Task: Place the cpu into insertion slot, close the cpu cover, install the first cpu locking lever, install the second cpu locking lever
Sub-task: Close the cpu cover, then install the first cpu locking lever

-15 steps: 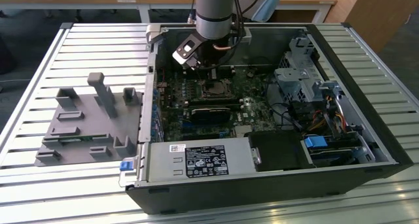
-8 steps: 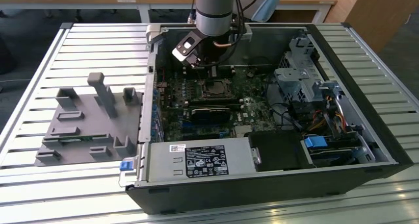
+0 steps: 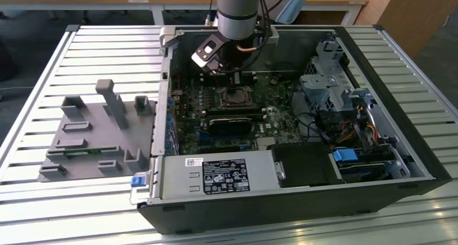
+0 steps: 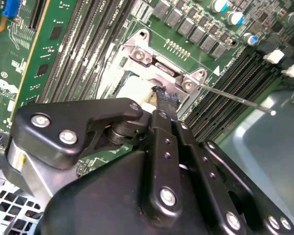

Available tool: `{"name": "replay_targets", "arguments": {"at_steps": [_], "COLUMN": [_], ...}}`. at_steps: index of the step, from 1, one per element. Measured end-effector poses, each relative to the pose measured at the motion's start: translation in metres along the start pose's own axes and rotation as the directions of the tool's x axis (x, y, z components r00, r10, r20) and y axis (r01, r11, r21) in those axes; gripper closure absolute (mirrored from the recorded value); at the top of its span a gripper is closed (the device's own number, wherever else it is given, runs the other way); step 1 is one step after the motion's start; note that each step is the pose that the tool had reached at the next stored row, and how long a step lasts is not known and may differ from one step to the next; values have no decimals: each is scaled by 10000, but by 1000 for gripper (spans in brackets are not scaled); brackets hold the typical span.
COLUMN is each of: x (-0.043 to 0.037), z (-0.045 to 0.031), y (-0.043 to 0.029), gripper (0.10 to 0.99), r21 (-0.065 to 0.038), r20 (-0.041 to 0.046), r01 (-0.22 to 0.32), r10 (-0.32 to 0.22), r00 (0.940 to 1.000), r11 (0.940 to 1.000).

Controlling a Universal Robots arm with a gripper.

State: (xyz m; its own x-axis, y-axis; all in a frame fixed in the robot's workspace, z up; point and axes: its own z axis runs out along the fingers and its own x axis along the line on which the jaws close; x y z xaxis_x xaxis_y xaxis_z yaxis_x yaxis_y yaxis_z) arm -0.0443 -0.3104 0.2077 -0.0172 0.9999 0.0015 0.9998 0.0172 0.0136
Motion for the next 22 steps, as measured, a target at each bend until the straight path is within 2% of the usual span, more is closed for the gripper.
{"name": "replay_targets", "arguments": {"at_steps": [6, 12, 22], "x": [-38, -41, -41], "z": [1, 2, 0], "y": [24, 76, 83], "gripper": [980, 980, 980], "r21": [0, 0, 1], "r20": [0, 1, 1], "r01": [1, 0, -1], "r10": [-1, 0, 1], "r00": [10000, 10000, 10000], "r11": [10000, 10000, 10000]}}
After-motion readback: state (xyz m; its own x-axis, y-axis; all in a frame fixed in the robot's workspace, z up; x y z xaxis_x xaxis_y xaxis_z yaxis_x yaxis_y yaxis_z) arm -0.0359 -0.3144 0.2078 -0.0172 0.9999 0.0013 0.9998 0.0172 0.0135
